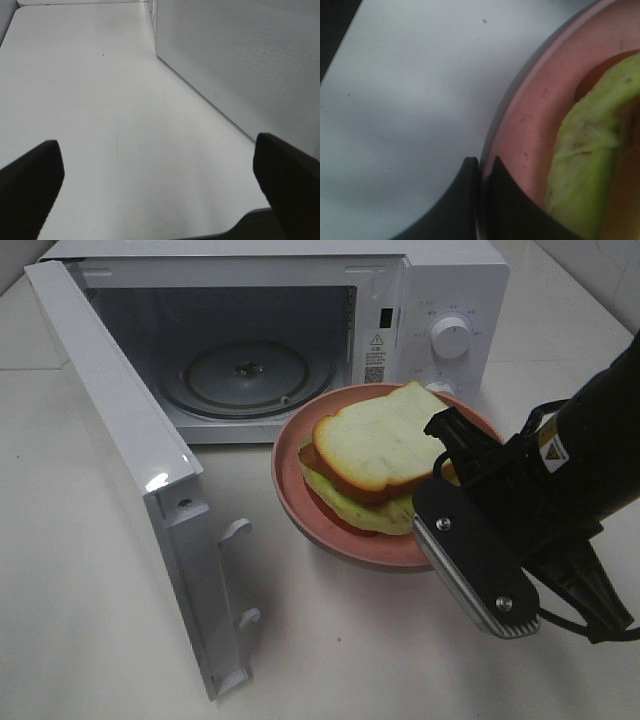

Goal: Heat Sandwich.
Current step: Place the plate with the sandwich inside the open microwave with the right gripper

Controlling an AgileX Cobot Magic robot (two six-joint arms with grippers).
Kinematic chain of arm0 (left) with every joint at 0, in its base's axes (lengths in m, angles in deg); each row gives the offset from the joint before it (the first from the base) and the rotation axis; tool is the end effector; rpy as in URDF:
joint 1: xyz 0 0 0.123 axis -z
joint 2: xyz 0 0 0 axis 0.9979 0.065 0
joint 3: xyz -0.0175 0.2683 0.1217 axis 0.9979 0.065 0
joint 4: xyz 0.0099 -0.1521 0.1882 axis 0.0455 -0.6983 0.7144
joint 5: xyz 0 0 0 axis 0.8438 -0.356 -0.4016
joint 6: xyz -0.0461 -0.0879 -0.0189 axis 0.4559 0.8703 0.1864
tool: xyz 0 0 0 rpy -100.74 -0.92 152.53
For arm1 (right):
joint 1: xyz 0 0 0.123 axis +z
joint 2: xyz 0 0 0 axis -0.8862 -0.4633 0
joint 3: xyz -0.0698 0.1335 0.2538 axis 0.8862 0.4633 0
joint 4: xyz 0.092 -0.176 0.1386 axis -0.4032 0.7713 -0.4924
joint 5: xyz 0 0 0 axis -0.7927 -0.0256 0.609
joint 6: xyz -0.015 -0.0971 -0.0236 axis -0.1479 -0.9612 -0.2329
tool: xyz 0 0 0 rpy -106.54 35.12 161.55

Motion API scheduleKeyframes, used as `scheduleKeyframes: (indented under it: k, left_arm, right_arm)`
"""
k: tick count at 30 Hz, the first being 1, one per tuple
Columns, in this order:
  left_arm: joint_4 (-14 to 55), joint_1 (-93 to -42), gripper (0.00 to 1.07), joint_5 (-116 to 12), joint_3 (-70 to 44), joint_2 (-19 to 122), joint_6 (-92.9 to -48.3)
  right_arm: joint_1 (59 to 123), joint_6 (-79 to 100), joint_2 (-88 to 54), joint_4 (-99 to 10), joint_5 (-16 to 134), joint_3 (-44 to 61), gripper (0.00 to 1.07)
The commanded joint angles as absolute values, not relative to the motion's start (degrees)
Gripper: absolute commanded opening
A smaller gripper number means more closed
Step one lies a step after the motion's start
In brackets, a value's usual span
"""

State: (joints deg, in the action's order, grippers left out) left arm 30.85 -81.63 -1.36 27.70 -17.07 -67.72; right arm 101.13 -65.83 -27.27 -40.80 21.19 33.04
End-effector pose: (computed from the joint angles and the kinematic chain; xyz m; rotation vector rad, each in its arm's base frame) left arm -0.0186 -0.0050 0.2720 0.1038 2.0342 -0.1281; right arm 0.1924 0.1497 0.2222 -2.3960 1.3268 -0.2774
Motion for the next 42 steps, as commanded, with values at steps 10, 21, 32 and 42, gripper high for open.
scheduleKeyframes:
  k: [10,21,32,42]
  left_arm:
    - [30.7,-81.2,0.98,-1.6,27.8,-18.0,-67.6]
    - [30.7,-81.2,0.98,-1.6,27.8,-18.0,-67.6]
    - [30.7,-81.2,0.98,-1.6,27.8,-18.0,-67.6]
    - [30.7,-81.2,0.98,-1.6,27.8,-18.0,-67.6]
  right_arm:
    - [99.9,-69.6,-26.9,-43.7,24.2,32.6,0.00]
    - [99.9,-70.3,-32.4,-45.4,22.4,26.6,0.00]
    - [99.9,-73.1,-39.0,-48.1,20.3,18.7,0.00]
    - [99.9,-73.2,-43.3,-48.1,18.1,12.0,0.00]
